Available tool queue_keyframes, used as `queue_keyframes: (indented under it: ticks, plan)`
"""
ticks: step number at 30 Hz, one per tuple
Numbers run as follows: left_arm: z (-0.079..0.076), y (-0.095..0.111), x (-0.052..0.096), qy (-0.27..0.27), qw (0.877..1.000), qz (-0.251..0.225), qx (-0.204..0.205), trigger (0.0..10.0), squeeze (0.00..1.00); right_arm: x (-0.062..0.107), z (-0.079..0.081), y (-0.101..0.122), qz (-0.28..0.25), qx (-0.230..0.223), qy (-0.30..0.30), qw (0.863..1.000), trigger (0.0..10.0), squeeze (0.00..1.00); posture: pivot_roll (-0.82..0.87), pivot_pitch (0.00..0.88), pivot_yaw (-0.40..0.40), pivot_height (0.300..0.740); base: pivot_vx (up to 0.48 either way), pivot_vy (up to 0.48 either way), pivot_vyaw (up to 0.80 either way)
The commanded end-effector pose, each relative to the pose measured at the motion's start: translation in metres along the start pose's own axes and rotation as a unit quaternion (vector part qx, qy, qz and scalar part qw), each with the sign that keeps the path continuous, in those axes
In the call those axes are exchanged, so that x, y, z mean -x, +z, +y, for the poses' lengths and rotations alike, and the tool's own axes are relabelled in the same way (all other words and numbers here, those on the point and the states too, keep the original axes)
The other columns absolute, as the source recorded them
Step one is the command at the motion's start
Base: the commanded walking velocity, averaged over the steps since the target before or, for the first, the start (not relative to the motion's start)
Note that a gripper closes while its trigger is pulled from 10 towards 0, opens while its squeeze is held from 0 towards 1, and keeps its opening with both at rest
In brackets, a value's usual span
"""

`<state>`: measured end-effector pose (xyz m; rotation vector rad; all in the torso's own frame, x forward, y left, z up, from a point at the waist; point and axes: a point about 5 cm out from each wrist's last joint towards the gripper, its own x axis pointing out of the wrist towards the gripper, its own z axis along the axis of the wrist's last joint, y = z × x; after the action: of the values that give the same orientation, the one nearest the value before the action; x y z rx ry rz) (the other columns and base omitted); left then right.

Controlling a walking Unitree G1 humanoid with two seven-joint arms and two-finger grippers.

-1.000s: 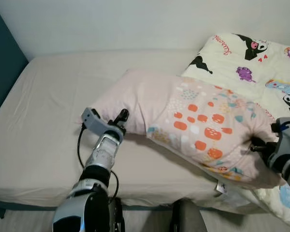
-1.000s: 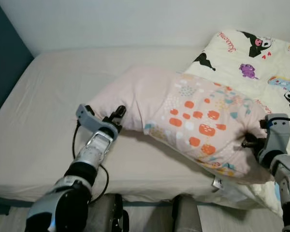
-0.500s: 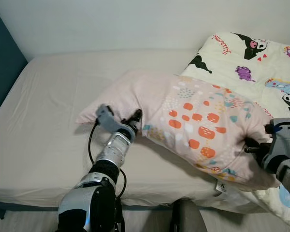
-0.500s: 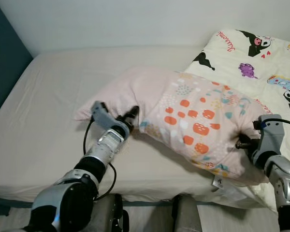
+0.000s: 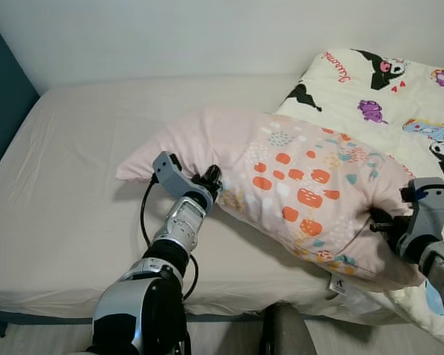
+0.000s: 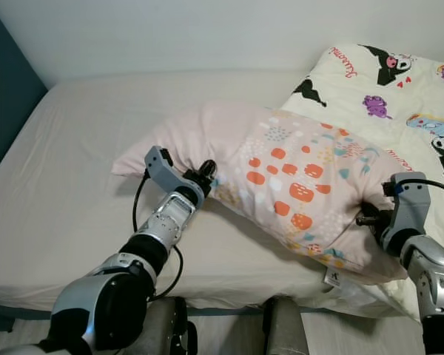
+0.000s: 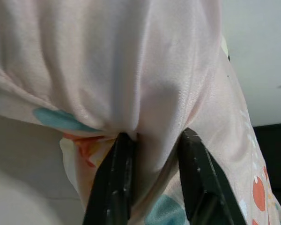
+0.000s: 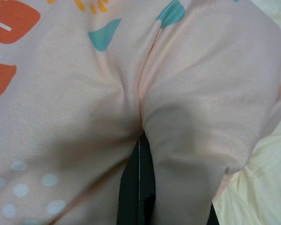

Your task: Clean up the room

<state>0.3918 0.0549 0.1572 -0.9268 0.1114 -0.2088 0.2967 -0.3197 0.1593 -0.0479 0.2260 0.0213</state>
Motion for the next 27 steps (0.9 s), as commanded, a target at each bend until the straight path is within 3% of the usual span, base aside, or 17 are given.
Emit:
queue_keyframes:
  ticks: [1, 6, 12, 14, 15, 19, 20, 21, 24, 27]
  plan:
    - [-0.006, -0.023, 0.003, -0.001, 1.000, 0.025, 0.018, 0.0, 0.00, 0.000, 0.007, -0.007, 0.009, -0.008, 0.014, 1.000, 0.0, 0.00, -0.05, 0.270, 0.046, 0.627, 0.000, 0.000, 0.00]
    - [-0.005, -0.022, 0.003, -0.001, 1.000, 0.022, 0.019, 0.0, 0.00, 0.000, 0.008, -0.007, 0.008, -0.008, 0.015, 1.000, 0.0, 0.00, -0.05, 0.267, 0.047, 0.627, 0.000, 0.000, 0.00]
    - [-0.005, 0.005, 0.001, -0.048, 0.998, -0.022, -0.042, 0.0, 0.00, -0.010, 0.032, 0.006, -0.041, -0.018, 0.033, 0.998, 0.0, 0.00, -0.04, 0.254, 0.053, 0.627, 0.000, 0.000, 0.00]
    - [-0.001, 0.024, 0.003, -0.066, 0.994, -0.054, -0.066, 0.0, 0.00, -0.015, 0.046, 0.015, -0.067, -0.027, 0.047, 0.996, 0.0, 0.00, -0.04, 0.238, 0.049, 0.627, 0.000, 0.000, 0.00]
    - [-0.001, 0.024, 0.003, -0.066, 0.994, -0.054, -0.066, 0.0, 0.00, -0.015, 0.046, 0.015, -0.067, -0.027, 0.047, 0.996, 0.0, 0.00, -0.04, 0.238, 0.049, 0.627, 0.000, 0.000, 0.00]
    - [0.010, 0.074, 0.017, -0.098, 0.978, -0.138, -0.121, 0.0, 0.00, -0.027, 0.085, 0.034, -0.117, -0.043, 0.073, 0.990, 0.0, 0.00, -0.04, 0.211, 0.033, 0.627, 0.000, 0.000, 0.00]
    - [0.016, 0.089, 0.026, -0.096, 0.972, -0.161, -0.144, 0.0, 0.00, -0.030, 0.097, 0.039, -0.125, -0.042, 0.081, 0.988, 10.0, 0.00, -0.03, 0.186, 0.018, 0.627, 0.000, 0.000, 0.00]
    - [0.016, 0.089, 0.026, -0.096, 0.972, -0.161, -0.144, 0.0, 0.00, -0.030, 0.097, 0.039, -0.125, -0.042, 0.081, 0.988, 10.0, 0.00, -0.03, 0.186, 0.018, 0.627, 0.000, 0.000, 0.00]
    - [0.026, 0.120, 0.058, -0.093, 0.954, -0.217, -0.187, 0.0, 0.00, -0.037, 0.128, 0.057, -0.169, -0.039, 0.107, 0.979, 10.0, 0.00, -0.03, 0.152, -0.006, 0.627, 0.000, 0.000, 0.00]
    - [0.026, 0.123, 0.065, -0.094, 0.950, -0.226, -0.193, 0.0, 0.00, -0.038, 0.134, 0.061, -0.179, -0.033, 0.112, 0.977, 10.0, 0.00, -0.02, 0.138, -0.014, 0.627, 0.000, 0.000, 0.00]
